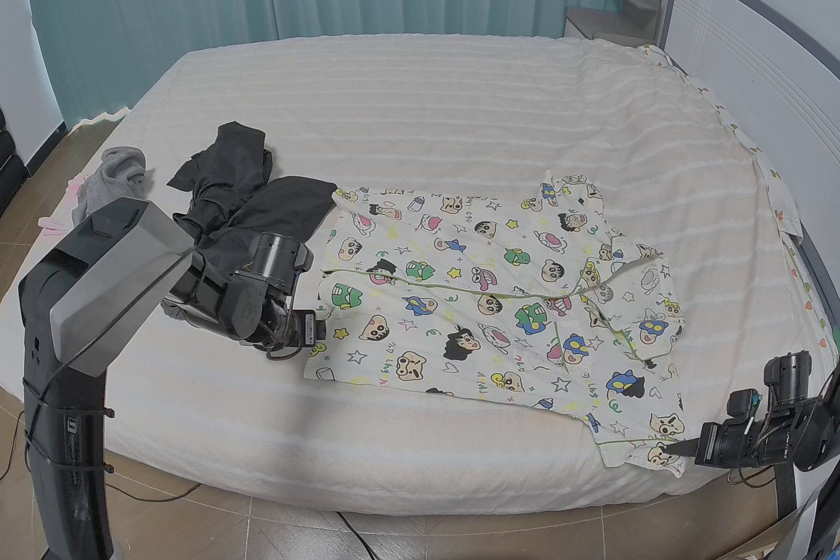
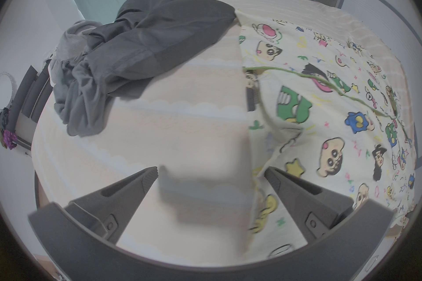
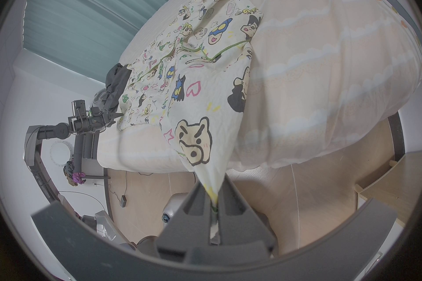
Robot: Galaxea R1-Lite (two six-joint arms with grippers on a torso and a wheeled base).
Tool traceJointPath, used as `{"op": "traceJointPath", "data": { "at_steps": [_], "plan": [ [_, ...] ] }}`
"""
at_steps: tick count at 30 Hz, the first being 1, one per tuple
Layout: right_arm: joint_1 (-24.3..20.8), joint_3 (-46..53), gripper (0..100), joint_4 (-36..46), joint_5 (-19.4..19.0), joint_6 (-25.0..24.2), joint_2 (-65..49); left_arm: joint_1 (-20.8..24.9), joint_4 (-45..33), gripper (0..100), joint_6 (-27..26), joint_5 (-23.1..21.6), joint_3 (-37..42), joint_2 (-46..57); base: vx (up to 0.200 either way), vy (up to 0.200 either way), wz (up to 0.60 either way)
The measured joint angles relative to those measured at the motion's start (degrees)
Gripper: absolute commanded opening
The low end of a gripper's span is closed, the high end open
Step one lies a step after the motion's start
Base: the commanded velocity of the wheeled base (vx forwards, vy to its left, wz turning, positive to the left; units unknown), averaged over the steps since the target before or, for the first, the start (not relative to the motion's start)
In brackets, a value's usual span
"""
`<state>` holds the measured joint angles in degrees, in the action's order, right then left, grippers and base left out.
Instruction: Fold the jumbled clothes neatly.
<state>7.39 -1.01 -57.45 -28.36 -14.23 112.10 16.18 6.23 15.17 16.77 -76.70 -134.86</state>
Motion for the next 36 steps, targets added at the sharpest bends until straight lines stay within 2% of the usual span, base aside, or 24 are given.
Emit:
{"op": "traceJointPath", "data": {
  "at_steps": [10, 15, 19, 26, 36],
  "plan": [
    [0.07, 0.0, 0, 0.0, -0.02, 0.0, 0.0, -4.52, 0.04, 100, -1.23, 0.71, 5.9, 3.47, 0.0, 0.0, 0.0],
    [0.16, 0.0, 0, 0.04, 0.0, 0.0, 0.0, -5.32, 0.06, 100, -0.78, -1.5, 5.75, 6.41, 0.0, 0.0, 0.0],
    [0.18, 0.0, 0, 0.15, 0.0, -0.02, 0.0, -4.06, 0.44, 100, 0.76, -2.6, 4.07, 7.83, 0.0, 0.0, 0.0],
    [0.18, 0.0, 0, 0.22, 0.0, 0.0, 0.0, -0.56, 0.77, 100, 7.55, -4.71, 0.33, 7.61, 0.0, 0.0, 0.0],
    [0.07, 0.0, 0, 0.3, -0.02, 0.0, 0.0, 2.01, 6.24, 100, 6.91, -0.99, -4.41, -1.57, 0.0, 0.0, 0.0]
  ]
}}
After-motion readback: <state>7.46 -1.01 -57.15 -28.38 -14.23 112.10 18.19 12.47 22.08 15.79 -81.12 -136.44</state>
